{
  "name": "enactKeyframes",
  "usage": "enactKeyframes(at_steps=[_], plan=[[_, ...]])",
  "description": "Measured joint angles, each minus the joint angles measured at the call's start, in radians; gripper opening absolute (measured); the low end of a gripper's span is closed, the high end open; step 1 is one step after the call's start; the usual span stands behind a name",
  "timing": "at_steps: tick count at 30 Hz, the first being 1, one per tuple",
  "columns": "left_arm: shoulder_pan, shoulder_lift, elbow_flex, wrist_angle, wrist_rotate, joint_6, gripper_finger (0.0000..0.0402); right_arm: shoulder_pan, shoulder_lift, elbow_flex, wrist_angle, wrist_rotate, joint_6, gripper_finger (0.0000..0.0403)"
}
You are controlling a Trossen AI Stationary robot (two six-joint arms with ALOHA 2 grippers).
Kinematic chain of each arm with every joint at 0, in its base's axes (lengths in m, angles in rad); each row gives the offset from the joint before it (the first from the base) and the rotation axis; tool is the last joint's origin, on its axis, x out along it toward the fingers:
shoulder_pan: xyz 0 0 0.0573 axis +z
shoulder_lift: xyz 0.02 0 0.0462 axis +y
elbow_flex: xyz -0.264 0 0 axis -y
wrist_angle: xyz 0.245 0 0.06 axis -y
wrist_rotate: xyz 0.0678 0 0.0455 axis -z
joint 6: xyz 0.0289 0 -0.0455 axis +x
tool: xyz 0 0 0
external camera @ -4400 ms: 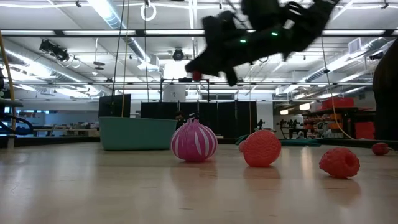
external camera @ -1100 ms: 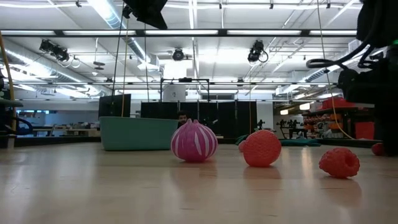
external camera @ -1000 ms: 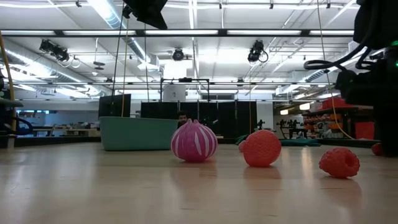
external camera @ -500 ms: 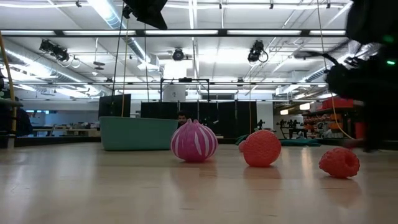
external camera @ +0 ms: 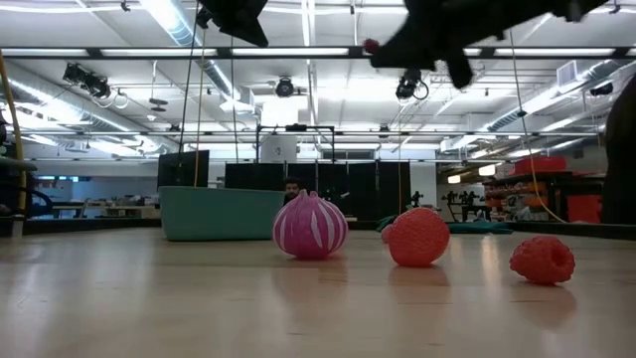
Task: Pick and placing Produce into tupperware
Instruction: Put the red cherry into the blue bin
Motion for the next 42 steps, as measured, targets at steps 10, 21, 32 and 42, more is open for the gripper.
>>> enactKeyframes(at_steps=[10, 21, 32, 42], plan=[[0.029, 0.000, 0.000, 0.032, 0.000, 0.022, 0.0023, -0.239, 0.287, 0.185, 0.000, -0.348, -0.008, 0.0003], [0.033, 0.000, 0.000, -0.006, 0.000, 0.027, 0.0036, -0.311, 0.702, 0.709, -0.441, -0.526, -0.140, 0.0004], [0.033, 0.000, 0.000, -0.046, 0.000, 0.023, 0.0025, -0.307, 0.793, 0.913, -0.677, -0.640, -0.200, 0.0033], [0.033, 0.000, 0.001, -0.059, 0.000, 0.017, 0.0033, -0.301, 0.785, 0.909, -0.775, -0.669, -0.213, 0.0055]])
